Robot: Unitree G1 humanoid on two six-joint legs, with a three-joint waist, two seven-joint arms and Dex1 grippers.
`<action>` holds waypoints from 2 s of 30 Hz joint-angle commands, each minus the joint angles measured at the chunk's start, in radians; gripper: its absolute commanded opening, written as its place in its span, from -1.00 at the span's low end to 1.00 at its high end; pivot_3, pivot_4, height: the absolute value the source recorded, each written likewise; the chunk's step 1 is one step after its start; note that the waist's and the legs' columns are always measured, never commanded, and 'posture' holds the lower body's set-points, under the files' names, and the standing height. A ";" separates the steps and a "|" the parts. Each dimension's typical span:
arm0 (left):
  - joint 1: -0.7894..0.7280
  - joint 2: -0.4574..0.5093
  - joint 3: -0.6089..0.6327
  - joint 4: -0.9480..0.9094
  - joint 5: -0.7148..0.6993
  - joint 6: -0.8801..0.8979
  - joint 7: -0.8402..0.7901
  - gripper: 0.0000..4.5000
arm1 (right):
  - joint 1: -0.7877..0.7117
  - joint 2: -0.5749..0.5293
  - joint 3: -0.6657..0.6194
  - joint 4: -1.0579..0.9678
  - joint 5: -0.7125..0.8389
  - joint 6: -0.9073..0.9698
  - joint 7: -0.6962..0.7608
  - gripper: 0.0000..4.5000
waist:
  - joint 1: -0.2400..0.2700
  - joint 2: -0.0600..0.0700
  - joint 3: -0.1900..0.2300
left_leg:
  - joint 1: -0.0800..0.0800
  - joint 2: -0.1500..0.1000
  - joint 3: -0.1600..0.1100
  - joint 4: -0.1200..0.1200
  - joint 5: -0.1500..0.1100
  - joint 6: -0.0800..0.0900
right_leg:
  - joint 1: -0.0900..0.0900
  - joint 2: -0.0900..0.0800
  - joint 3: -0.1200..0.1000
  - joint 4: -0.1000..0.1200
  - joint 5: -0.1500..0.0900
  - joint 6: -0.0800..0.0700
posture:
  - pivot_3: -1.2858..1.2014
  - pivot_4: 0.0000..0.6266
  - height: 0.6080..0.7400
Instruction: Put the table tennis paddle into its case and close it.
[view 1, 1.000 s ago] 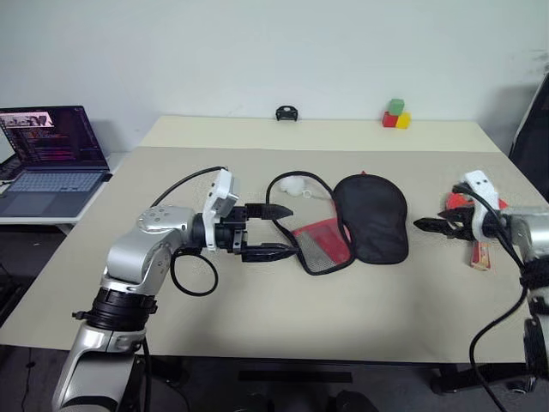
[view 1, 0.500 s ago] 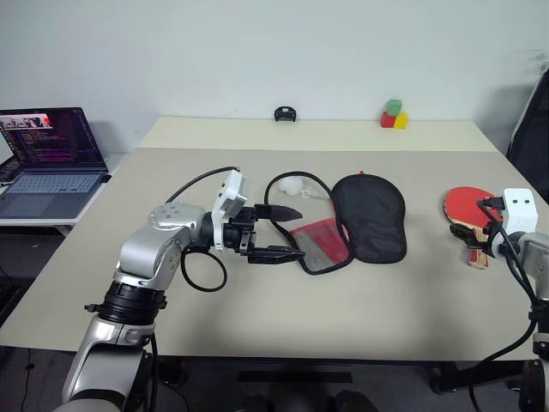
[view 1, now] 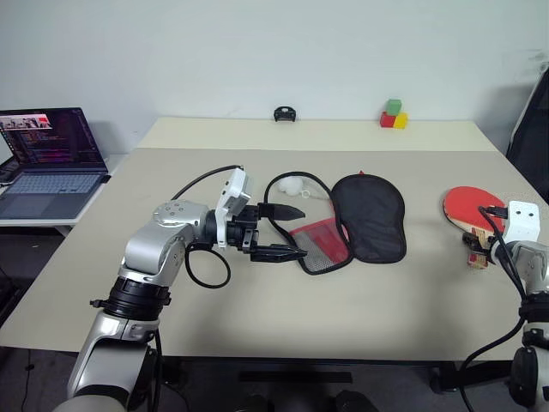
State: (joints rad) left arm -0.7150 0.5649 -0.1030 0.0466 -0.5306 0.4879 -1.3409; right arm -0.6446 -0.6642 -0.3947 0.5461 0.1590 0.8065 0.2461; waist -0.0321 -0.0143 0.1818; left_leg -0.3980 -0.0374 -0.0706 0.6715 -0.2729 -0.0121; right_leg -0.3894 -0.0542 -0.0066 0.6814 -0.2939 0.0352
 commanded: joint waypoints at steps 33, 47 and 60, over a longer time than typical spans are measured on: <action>0.037 0.065 0.056 -0.054 -0.023 0.013 0.023 1.00 | -0.065 -0.006 -0.021 0.057 0.070 -0.021 -0.046 -0.52 | 0.004 -0.001 0.000 | 0.002 -0.001 -0.002 0.003 0.000 0.001 | 0.005 0.000 -0.001 0.000 0.000 0.000 | 0.03 -0.52 1.00; 0.078 0.081 0.084 -0.077 -0.038 0.026 0.054 1.00 | -0.022 0.042 0.021 -0.497 0.171 0.250 -0.051 -0.52 | 0.000 0.002 0.001 | -0.001 0.000 -0.002 0.002 0.000 0.001 | 0.000 0.000 0.000 0.000 0.000 0.000 | 0.03 -0.52 1.00; 0.092 0.079 0.093 -0.094 -0.042 0.036 0.068 1.00 | -0.032 0.432 0.045 -0.773 0.209 0.465 -0.221 -0.52 | 0.001 0.002 0.001 | -0.001 -0.001 -0.002 0.000 0.000 0.001 | -0.001 0.000 0.000 0.000 0.000 0.000 | 0.03 -0.52 1.00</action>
State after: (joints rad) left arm -0.6143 0.6352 -0.0356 -0.0088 -0.5508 0.5231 -1.2757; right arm -0.6421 -0.2279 -0.3442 -0.1910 0.3738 1.3022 0.0368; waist -0.0309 -0.0119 0.1832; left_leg -0.3989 -0.0384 -0.0727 0.6712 -0.2726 -0.0112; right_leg -0.3903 -0.0543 -0.0067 0.6812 -0.2936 0.0355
